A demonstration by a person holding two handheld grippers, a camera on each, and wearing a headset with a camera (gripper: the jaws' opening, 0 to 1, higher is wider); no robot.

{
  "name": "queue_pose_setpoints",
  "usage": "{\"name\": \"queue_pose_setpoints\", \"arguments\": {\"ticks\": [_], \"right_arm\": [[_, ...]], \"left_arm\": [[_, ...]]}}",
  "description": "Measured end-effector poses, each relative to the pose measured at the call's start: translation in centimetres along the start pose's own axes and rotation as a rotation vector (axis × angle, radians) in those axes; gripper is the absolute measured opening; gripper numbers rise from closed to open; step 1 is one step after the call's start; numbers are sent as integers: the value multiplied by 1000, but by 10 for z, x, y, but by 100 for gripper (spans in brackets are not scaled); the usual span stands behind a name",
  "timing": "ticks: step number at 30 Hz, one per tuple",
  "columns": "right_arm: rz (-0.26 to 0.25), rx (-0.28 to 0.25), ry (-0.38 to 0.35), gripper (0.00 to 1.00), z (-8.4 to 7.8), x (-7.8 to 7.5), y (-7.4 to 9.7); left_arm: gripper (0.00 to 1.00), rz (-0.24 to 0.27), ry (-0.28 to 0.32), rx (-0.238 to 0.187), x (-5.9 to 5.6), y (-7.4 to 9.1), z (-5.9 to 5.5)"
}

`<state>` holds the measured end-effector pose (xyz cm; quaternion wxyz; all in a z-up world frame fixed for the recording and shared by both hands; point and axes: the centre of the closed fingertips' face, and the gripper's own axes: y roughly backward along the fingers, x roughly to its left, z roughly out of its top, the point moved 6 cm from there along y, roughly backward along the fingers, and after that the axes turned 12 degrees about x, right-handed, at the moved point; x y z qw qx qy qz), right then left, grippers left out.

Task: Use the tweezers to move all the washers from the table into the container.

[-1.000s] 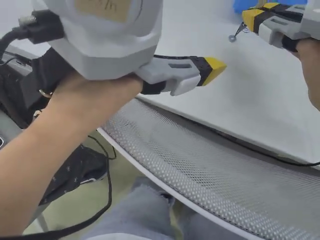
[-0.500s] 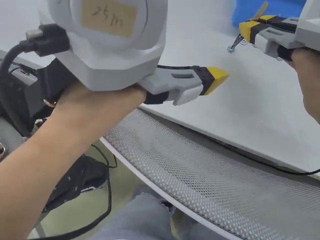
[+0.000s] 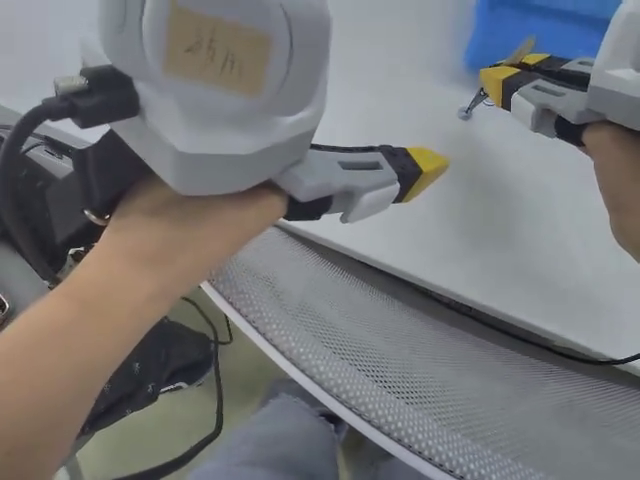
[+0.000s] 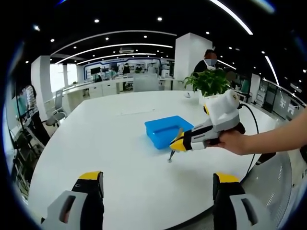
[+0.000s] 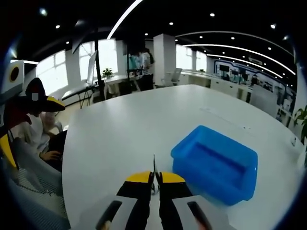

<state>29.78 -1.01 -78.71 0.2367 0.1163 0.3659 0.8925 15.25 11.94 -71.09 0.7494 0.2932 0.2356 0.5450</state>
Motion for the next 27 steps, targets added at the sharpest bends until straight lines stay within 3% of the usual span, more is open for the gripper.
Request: {"name": "queue_pose_setpoints", "arguments": {"ticks": [7, 15, 27], "right_arm": [[16, 18, -40, 1, 4, -5, 4], [39, 9, -61, 1, 16, -2, 23], [31, -62, -99, 1, 43, -18, 40]], "left_arm": [[99, 9, -25, 7, 0, 4, 2], [99, 14, -33, 18, -5, 9, 3], [99, 19, -32, 17, -7, 6, 15]]}}
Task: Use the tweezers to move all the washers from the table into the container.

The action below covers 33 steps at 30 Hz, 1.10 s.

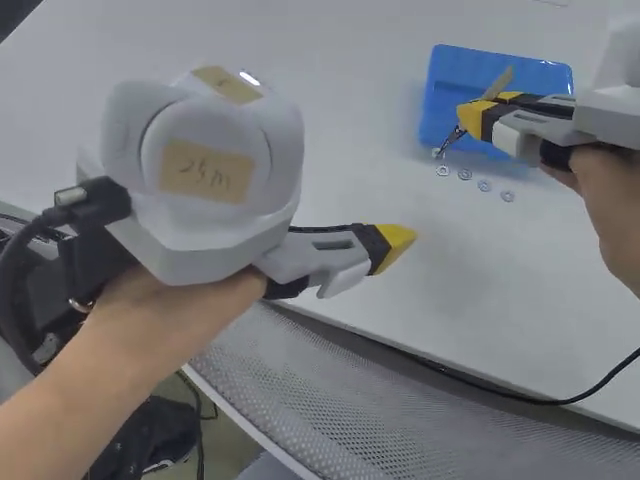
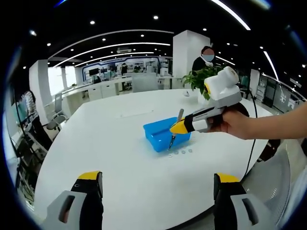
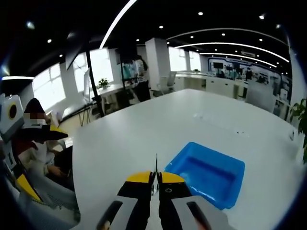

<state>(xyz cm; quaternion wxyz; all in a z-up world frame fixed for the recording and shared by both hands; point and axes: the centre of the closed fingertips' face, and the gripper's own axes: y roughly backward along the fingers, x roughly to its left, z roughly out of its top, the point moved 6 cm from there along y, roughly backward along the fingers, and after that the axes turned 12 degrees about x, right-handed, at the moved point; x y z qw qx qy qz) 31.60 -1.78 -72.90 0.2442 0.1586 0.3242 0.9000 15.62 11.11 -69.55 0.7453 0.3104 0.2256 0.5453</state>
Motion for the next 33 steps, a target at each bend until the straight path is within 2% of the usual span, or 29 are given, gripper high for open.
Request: {"name": "queue_pose_setpoints", "arguments": {"ticks": [8, 14, 20, 33], "right_arm": [[-29, -30, 0, 1, 14, -16, 2], [-52, -58, -19, 1, 21, -28, -2], [-94, -79, -40, 1, 28, -44, -16], [-104, -27, -4, 1, 16, -55, -55]], "left_arm": [[99, 4, -1, 12, 1, -7, 6], [99, 14, 9, 5, 4, -13, 10], [99, 13, 15, 19, 8, -22, 12], [99, 16, 26, 35, 16, -29, 16]]}}
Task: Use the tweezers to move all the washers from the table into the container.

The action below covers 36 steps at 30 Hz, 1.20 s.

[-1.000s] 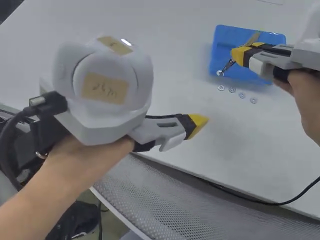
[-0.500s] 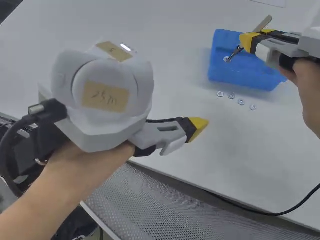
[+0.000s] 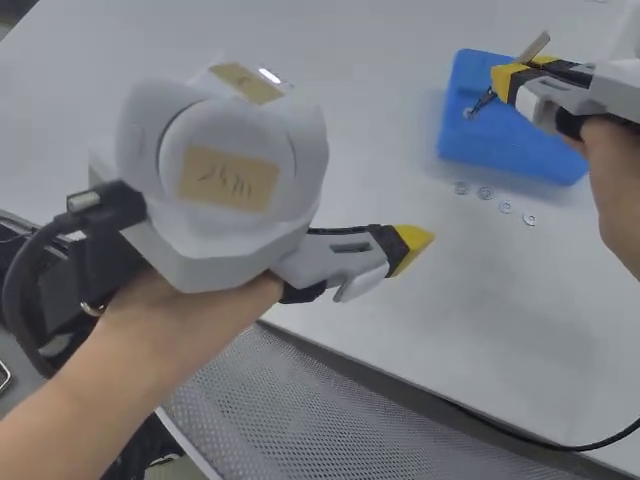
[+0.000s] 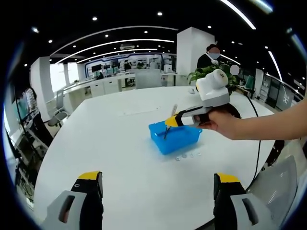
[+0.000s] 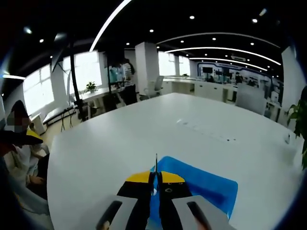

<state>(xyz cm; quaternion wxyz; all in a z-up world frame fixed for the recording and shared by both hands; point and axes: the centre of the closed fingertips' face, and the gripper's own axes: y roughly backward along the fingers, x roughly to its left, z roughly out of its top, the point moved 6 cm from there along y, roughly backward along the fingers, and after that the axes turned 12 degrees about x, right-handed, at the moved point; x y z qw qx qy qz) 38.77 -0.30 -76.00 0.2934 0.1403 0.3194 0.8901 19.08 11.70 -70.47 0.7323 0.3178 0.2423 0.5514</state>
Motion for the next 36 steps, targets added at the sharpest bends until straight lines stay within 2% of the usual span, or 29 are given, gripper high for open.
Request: {"name": "queue_pose_setpoints", "arguments": {"ticks": [7, 22, 31, 36], "right_arm": [[-10, 23, 35, 1, -4, 0, -12], [-3, 52, 29, 2, -13, 1, -23], [-7, 46, 4, 3, -13, 0, -20], [-4, 20, -28, 2, -11, -1, -6]], "left_arm": [[99, -3, 15, 18, 1, -3, -5], [99, -19, 11, 45, 0, -8, -10], [98, -17, 1, 42, -1, -9, -7], [98, -15, -7, 41, -2, -6, -5]]}}
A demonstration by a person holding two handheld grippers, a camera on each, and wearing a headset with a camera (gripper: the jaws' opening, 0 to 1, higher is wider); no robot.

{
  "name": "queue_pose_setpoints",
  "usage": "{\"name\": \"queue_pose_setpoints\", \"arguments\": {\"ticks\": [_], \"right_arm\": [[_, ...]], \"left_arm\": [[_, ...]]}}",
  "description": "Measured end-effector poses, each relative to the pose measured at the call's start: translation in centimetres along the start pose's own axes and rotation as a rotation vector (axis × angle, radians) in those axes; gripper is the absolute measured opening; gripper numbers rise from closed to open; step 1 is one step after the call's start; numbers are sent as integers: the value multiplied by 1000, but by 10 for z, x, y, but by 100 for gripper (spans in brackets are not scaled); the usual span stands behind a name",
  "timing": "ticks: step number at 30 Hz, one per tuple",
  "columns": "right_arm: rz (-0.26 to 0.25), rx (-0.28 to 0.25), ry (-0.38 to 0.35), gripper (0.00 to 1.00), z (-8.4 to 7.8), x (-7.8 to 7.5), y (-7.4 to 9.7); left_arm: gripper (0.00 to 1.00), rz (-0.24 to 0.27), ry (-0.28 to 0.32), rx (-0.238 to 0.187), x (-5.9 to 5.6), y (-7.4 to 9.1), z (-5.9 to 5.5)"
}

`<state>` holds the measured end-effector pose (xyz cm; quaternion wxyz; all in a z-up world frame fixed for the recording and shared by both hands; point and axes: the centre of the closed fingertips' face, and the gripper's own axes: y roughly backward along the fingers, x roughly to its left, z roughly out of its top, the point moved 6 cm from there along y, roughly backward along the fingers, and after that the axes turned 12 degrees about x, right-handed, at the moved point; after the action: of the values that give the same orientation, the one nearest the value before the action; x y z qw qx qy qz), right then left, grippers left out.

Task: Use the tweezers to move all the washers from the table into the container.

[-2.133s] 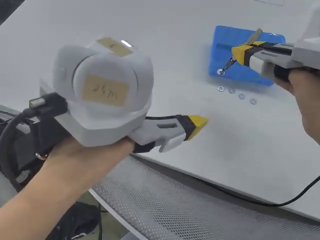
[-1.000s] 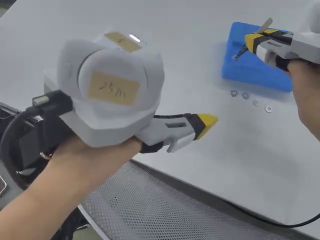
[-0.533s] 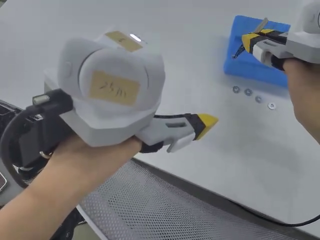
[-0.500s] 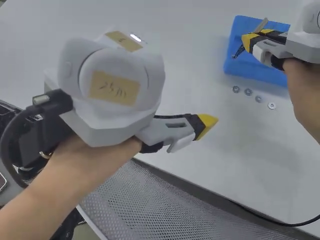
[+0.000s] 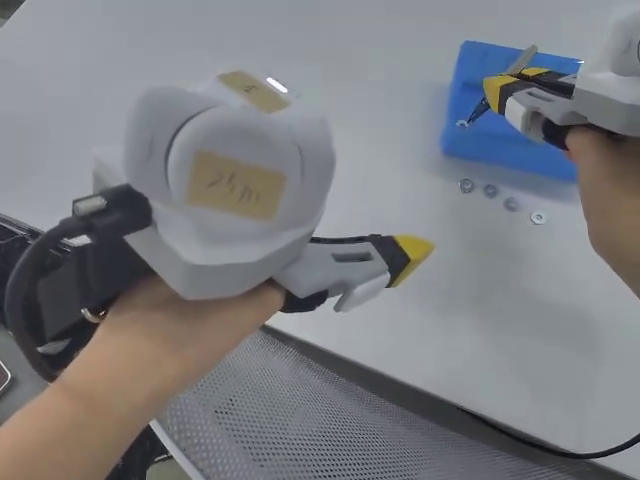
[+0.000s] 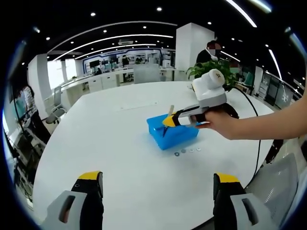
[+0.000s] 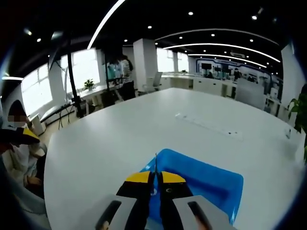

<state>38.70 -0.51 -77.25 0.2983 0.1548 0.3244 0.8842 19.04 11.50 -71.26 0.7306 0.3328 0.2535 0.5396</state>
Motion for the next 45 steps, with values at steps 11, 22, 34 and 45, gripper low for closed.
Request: {"name": "queue_pose_setpoints", "arguments": {"ticks": [11, 22, 34, 45], "right_arm": [[-16, -111, 10, 2, 11, 10, 57], [55, -89, 20, 2, -6, 32, 70], [90, 8, 64, 2, -41, 40, 46], [85, 25, 83, 3, -48, 41, 36]], "left_arm": [[98, 0, -18, -19, -6, 5, 5], [98, -6, -21, -20, -9, 4, 5], [99, -20, -2, -9, -11, -1, 1], [99, -23, 12, -12, -6, -1, -2]]}}
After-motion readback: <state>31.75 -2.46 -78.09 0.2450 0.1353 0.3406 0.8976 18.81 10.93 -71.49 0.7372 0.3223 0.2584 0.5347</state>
